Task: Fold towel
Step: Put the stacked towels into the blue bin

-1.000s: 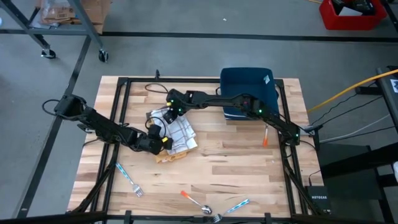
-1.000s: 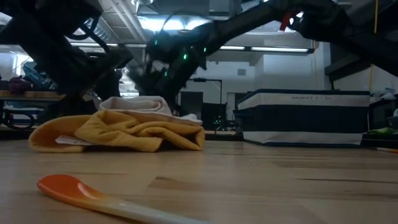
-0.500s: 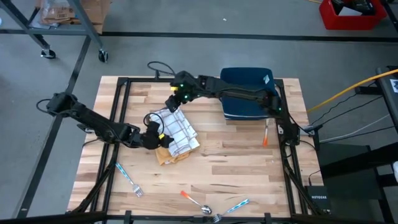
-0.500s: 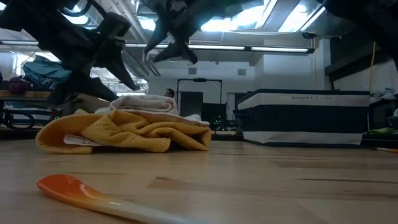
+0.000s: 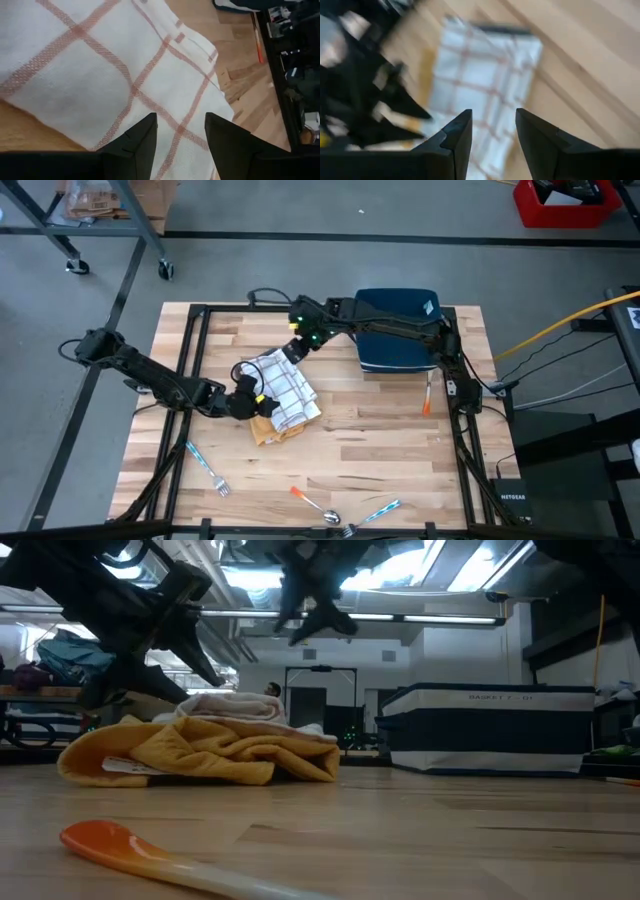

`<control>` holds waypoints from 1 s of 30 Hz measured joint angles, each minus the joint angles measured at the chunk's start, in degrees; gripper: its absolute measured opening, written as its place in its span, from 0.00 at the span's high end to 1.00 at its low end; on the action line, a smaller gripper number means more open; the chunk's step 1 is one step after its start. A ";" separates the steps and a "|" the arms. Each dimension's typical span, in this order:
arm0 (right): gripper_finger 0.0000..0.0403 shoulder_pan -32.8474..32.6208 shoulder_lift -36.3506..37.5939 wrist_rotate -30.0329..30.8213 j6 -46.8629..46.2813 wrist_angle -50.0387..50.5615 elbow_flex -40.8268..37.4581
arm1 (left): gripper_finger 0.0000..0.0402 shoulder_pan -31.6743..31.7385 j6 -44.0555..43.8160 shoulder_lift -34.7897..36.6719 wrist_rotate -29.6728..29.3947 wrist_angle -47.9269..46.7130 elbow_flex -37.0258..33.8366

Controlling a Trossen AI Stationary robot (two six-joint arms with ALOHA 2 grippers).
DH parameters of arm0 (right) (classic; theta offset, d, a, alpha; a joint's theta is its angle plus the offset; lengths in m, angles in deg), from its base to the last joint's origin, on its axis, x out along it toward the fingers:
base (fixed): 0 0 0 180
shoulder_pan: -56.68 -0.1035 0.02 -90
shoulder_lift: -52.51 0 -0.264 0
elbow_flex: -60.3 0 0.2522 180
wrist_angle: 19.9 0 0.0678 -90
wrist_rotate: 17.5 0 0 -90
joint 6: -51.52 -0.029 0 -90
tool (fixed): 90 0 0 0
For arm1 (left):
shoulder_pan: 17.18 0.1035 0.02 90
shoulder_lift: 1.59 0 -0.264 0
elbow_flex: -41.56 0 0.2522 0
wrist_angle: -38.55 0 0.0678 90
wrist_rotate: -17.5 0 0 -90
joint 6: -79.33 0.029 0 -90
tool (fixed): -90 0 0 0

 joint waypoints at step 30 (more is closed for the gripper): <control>0.61 2.96 -0.04 -11.90 -4.64 -7.81 -23.87 | 0.60 -0.56 -19.59 25.77 6.29 -41.73 0.09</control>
